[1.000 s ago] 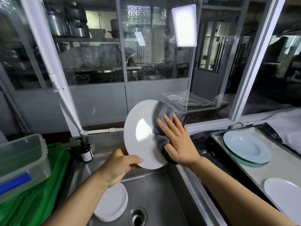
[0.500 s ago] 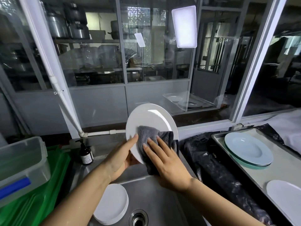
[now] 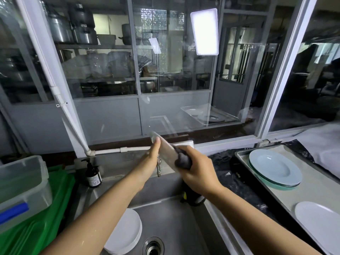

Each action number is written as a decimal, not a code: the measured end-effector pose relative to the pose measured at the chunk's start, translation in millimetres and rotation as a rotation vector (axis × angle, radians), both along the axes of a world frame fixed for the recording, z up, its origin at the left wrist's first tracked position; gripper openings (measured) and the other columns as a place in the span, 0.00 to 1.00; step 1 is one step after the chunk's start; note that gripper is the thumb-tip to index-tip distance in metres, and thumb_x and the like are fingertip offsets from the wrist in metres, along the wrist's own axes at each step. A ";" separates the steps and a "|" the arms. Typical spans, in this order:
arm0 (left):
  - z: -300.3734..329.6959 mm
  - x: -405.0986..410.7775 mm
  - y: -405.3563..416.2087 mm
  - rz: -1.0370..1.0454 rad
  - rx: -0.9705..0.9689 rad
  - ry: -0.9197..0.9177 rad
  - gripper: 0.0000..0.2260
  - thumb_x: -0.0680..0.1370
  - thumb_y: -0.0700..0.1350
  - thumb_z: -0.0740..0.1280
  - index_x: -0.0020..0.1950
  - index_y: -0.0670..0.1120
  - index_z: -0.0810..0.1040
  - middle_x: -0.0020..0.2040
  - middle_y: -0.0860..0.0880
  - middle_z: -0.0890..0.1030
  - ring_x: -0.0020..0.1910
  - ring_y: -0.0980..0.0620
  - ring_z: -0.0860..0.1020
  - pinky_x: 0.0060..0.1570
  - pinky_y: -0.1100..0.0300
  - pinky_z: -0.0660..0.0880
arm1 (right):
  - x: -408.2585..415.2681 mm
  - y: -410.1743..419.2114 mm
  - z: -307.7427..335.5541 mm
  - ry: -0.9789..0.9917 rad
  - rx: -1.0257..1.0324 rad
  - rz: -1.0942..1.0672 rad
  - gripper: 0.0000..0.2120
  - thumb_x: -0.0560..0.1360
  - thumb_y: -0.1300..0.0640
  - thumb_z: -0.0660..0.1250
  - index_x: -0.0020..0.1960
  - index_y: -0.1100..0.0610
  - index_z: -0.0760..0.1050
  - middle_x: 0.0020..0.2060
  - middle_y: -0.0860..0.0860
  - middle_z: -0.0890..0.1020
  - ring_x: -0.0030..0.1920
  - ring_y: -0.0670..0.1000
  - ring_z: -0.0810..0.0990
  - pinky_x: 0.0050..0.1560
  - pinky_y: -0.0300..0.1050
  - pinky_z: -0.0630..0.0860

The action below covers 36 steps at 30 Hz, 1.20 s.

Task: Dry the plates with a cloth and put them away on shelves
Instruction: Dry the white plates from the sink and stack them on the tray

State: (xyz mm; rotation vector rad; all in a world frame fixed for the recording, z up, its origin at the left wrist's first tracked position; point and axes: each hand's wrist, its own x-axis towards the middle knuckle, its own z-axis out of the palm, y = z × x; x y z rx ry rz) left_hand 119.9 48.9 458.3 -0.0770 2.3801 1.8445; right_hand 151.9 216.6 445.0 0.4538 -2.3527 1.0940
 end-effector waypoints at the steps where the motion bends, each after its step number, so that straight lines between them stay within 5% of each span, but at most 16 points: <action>1: -4.7 -1.7 -0.2 0.009 -0.003 0.003 0.43 0.65 0.81 0.51 0.74 0.59 0.66 0.71 0.56 0.71 0.69 0.51 0.70 0.71 0.49 0.63 | 0.4 6.2 3.1 -0.057 -0.076 0.043 0.19 0.68 0.53 0.67 0.58 0.44 0.75 0.47 0.40 0.83 0.48 0.46 0.81 0.49 0.47 0.78; 4: -21.5 -6.6 -10.5 0.090 0.053 -0.117 0.45 0.66 0.79 0.56 0.76 0.54 0.63 0.72 0.52 0.70 0.67 0.47 0.71 0.65 0.49 0.70 | 5.2 21.0 10.0 -0.150 -0.275 0.184 0.20 0.66 0.59 0.70 0.57 0.49 0.79 0.49 0.43 0.84 0.51 0.45 0.81 0.52 0.43 0.78; 10: -43.3 1.9 -35.8 -0.009 0.413 -0.108 0.42 0.49 0.65 0.81 0.55 0.44 0.79 0.41 0.45 0.81 0.37 0.46 0.80 0.36 0.51 0.80 | 12.3 43.8 16.0 -0.275 -0.653 0.352 0.19 0.71 0.72 0.71 0.57 0.55 0.81 0.53 0.55 0.84 0.54 0.52 0.82 0.55 0.47 0.79; 15: -38.2 8.6 -37.9 -0.122 0.529 -0.008 0.30 0.45 0.53 0.85 0.44 0.47 0.86 0.45 0.42 0.85 0.42 0.46 0.84 0.42 0.52 0.82 | 5.1 54.0 -1.1 -0.264 -0.796 0.142 0.16 0.75 0.66 0.69 0.60 0.53 0.79 0.55 0.49 0.84 0.59 0.51 0.80 0.61 0.47 0.76; 22: -12.9 29.5 -13.5 -0.139 0.456 0.145 0.19 0.56 0.45 0.77 0.45 0.43 0.85 0.46 0.41 0.85 0.44 0.47 0.84 0.42 0.56 0.81 | -9.4 40.7 -16.3 -0.173 -0.521 -0.007 0.22 0.78 0.56 0.67 0.68 0.38 0.68 0.63 0.31 0.74 0.65 0.32 0.70 0.73 0.44 0.65; 27: -7.0 28.6 -0.3 -0.094 0.372 0.200 0.10 0.61 0.41 0.74 0.41 0.44 0.86 0.43 0.43 0.86 0.41 0.48 0.84 0.41 0.56 0.81 | -11.8 26.1 -10.5 0.043 -0.127 0.048 0.29 0.78 0.45 0.62 0.77 0.44 0.58 0.77 0.39 0.58 0.78 0.44 0.48 0.78 0.48 0.50; 32: -5.4 30.9 10.7 -0.185 0.292 0.306 0.16 0.66 0.35 0.72 0.52 0.43 0.81 0.45 0.53 0.86 0.48 0.53 0.82 0.45 0.64 0.77 | -2.4 -2.4 0.7 0.341 0.259 0.225 0.27 0.78 0.44 0.62 0.74 0.53 0.68 0.75 0.49 0.65 0.79 0.56 0.51 0.76 0.58 0.53; 36: -1.0 32.7 10.6 -0.212 0.297 0.313 0.18 0.63 0.44 0.76 0.52 0.44 0.80 0.45 0.53 0.86 0.45 0.58 0.82 0.44 0.67 0.76 | -10.4 1.9 10.4 0.292 0.256 0.234 0.28 0.79 0.35 0.52 0.72 0.49 0.71 0.74 0.46 0.67 0.78 0.54 0.53 0.73 0.60 0.59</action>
